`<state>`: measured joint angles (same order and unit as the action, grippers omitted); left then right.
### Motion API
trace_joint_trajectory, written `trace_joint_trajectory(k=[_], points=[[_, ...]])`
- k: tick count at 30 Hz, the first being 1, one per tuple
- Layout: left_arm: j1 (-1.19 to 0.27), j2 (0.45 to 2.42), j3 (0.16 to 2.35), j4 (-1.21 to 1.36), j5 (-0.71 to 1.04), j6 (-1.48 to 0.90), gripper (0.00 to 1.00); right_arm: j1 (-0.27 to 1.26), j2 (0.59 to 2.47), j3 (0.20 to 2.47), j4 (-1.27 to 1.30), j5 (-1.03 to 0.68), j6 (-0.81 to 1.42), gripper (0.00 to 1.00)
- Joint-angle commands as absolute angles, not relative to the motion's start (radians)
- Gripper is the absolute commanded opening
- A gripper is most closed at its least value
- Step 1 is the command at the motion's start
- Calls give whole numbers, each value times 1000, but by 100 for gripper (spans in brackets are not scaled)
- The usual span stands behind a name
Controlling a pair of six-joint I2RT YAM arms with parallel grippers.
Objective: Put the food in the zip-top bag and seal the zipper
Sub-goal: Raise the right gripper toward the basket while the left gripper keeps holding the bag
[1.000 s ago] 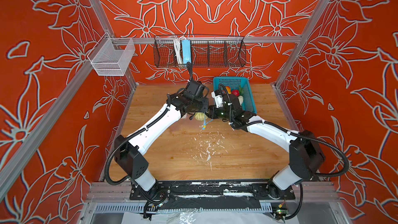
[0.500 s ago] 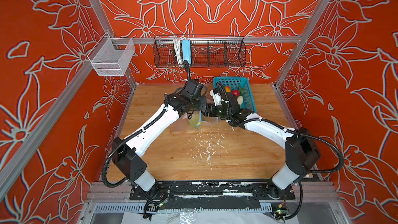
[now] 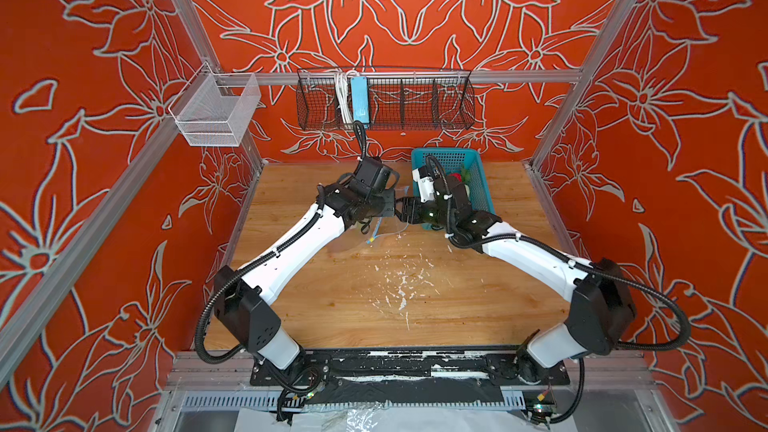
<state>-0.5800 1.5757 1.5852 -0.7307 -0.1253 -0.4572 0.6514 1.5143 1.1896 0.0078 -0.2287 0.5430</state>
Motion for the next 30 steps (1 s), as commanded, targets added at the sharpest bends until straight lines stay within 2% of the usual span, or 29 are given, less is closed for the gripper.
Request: trace_joint_trajectory(k=[1,15,22,30], points=[[-569,1543,1572,-751,-140,-460,0,654,1446,1175,-25,-160,500,70],[-536,1511,1532,-716,-163,-477,0,564,1445,1291,-296,-94,432,82],[-521,1512,1558,-720,-151,-442,0,496,1527,1377,-389,-87,467,93],[-505,1510,1535,-669,-152,-409,0,429,1651,1518,-532,-33,489,94]])
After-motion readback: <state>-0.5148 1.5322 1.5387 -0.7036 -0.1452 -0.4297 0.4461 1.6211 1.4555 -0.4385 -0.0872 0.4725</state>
